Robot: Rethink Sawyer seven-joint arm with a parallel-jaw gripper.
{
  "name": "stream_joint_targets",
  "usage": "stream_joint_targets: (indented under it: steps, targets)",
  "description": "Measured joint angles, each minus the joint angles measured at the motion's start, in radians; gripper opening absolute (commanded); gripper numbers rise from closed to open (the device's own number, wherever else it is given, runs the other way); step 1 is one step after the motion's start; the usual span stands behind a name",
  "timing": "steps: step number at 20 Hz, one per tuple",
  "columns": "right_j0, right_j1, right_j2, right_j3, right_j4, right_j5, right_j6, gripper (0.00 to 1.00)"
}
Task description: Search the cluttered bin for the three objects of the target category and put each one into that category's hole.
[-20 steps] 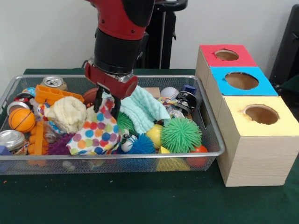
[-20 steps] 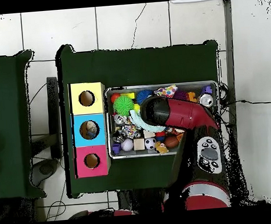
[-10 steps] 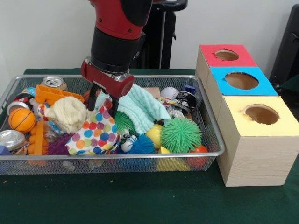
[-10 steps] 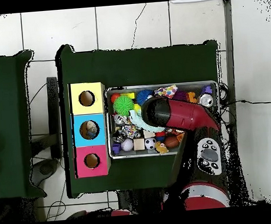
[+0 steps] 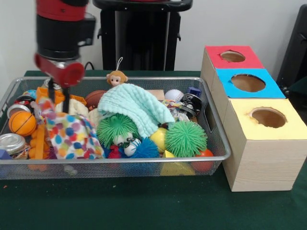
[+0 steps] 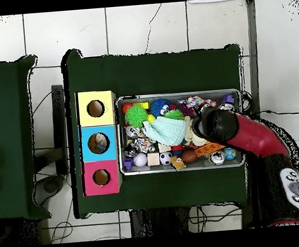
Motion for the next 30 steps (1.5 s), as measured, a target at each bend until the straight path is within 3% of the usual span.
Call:
stream_joint_targets:
  steps: [4, 6, 20, 30]
  targets:
    - [-0.090, -0.014, 0.021, 0.003, -0.007, 0.000, 0.000, 1.00]
    - [-0.102, -0.021, 0.021, 0.007, -0.020, 0.000, 0.000, 1.00]
    - [0.024, -0.053, 0.038, 0.043, -0.035, 0.000, 0.000, 1.00]
    - [-0.012, -0.024, 0.074, 0.047, -0.056, -0.085, 0.000, 1.00]
